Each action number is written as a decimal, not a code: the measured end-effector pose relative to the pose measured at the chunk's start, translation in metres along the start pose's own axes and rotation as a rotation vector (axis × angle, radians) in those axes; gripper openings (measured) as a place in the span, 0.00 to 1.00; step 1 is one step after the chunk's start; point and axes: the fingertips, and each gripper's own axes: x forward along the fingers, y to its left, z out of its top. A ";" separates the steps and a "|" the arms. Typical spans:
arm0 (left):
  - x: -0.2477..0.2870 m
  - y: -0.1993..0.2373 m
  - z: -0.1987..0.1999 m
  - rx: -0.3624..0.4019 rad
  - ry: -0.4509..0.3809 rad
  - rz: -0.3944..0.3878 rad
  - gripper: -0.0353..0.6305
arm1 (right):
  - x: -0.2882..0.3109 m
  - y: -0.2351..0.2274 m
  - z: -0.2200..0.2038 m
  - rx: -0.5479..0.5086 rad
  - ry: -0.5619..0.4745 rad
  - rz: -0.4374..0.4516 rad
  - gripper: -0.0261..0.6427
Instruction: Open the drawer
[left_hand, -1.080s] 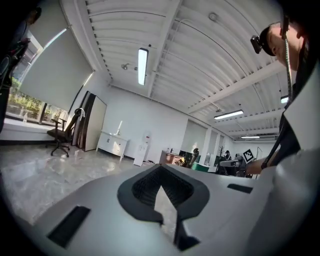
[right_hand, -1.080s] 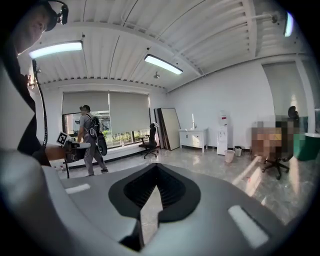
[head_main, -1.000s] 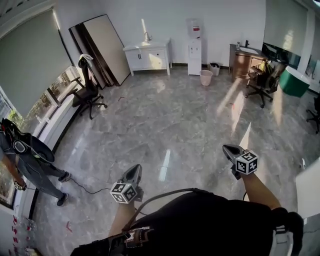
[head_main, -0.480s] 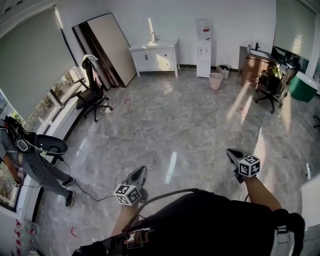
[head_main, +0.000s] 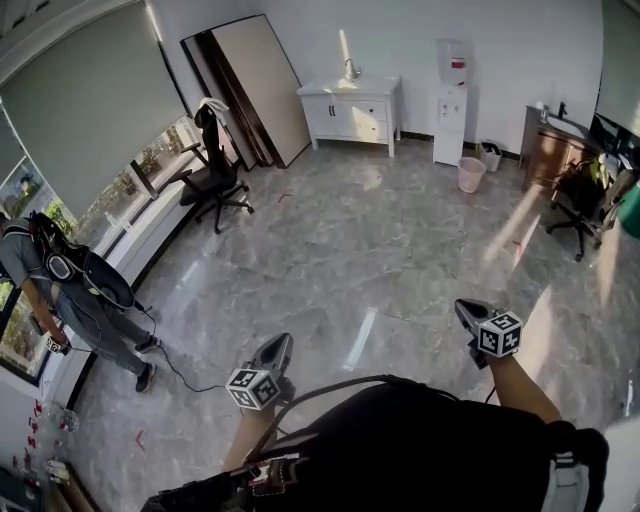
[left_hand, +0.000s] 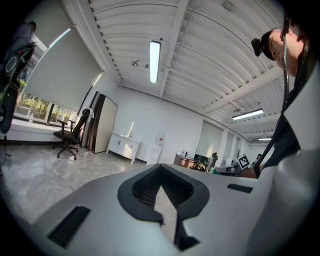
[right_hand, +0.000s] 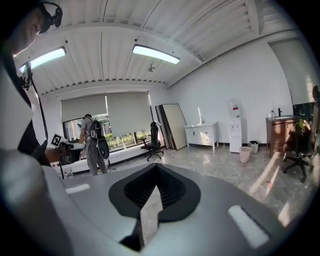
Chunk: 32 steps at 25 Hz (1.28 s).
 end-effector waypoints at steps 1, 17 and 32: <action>0.013 -0.005 0.000 -0.010 -0.005 0.014 0.05 | 0.005 -0.015 0.006 -0.007 0.007 0.014 0.04; 0.169 -0.031 0.001 -0.049 0.008 0.072 0.05 | 0.068 -0.174 0.036 0.039 0.026 0.072 0.04; 0.305 0.111 0.057 -0.058 0.026 -0.131 0.05 | 0.184 -0.201 0.101 0.034 -0.004 -0.130 0.04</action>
